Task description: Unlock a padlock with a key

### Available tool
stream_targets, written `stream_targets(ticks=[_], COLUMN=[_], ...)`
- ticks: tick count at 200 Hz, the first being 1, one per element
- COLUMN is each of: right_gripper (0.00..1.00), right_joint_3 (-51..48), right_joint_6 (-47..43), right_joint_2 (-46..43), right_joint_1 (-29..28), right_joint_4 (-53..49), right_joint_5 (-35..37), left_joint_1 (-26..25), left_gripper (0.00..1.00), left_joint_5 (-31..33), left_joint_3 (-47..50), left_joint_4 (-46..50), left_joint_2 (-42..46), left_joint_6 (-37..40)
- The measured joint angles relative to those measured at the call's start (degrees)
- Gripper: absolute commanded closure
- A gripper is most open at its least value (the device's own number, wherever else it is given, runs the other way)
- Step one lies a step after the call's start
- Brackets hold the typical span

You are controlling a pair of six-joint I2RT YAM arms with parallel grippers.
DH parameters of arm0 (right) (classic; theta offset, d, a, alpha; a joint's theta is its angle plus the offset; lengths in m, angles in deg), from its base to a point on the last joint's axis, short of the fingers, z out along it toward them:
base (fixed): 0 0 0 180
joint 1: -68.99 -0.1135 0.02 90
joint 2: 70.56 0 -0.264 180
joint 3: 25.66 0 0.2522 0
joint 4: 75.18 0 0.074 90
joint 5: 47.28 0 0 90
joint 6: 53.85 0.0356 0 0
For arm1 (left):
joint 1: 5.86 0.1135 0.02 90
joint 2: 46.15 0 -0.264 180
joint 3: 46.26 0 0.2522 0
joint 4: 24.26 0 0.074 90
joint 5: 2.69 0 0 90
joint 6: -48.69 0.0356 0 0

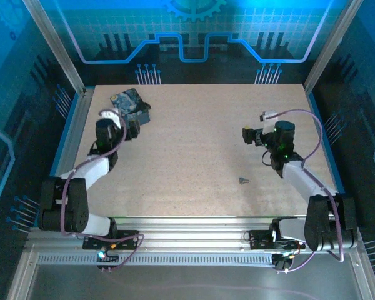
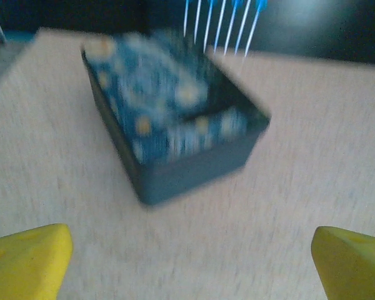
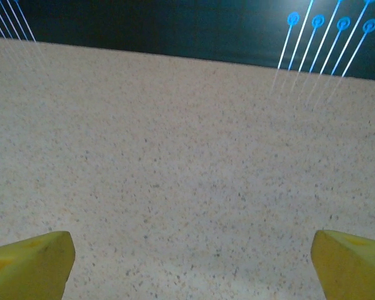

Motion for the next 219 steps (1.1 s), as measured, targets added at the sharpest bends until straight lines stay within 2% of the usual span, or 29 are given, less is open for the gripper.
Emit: stream_targets(ticks=[22,35,52,102,125,155,193,219], right_gripper=[0.05,0.06,0.06,0.07,0.07,0.08,0.08,0.08], right_joint_3=[2.6,3.8,5.0,7.0,8.1,8.7,8.7,8.8], right_joint_6=[1.1,1.7,2.6,4.7,4.9,5.3,5.5,5.6], right_joint_2=[-0.7,-0.8,-0.8,-0.8,-0.6,-0.5,-0.5,-0.4], right_joint_1=[-0.5,-1.4,-3.0,-9.5,-12.5,-14.4,-15.3,-15.4], right_joint_4=[-3.9,-6.1,-9.0,-13.4,-15.0,-15.9,-17.2,-18.2], right_joint_5=[-0.2,-0.4,-1.1,-2.5,-2.6,-2.8,-2.9,-3.0], left_joint_1=[0.9,1.7,2.7,3.7,4.2,4.6,4.6,3.7], left_gripper=[0.01,0.01,0.01,0.03,0.04,0.09,0.23,0.30], left_joint_5=[0.2,0.4,1.1,1.4,0.8,0.6,0.0,-0.6], left_joint_3=[-7.9,-14.4,-24.9,-41.3,-49.0,-55.1,-56.4,-55.5], left_joint_4=[7.2,15.1,23.4,37.5,42.4,47.7,51.2,49.5], left_joint_2=[0.0,-2.1,-8.1,-24.3,-32.9,-39.1,-41.2,-41.2], left_joint_6=[-5.5,-10.4,-15.6,-23.1,-24.4,-24.4,-21.4,-15.7])
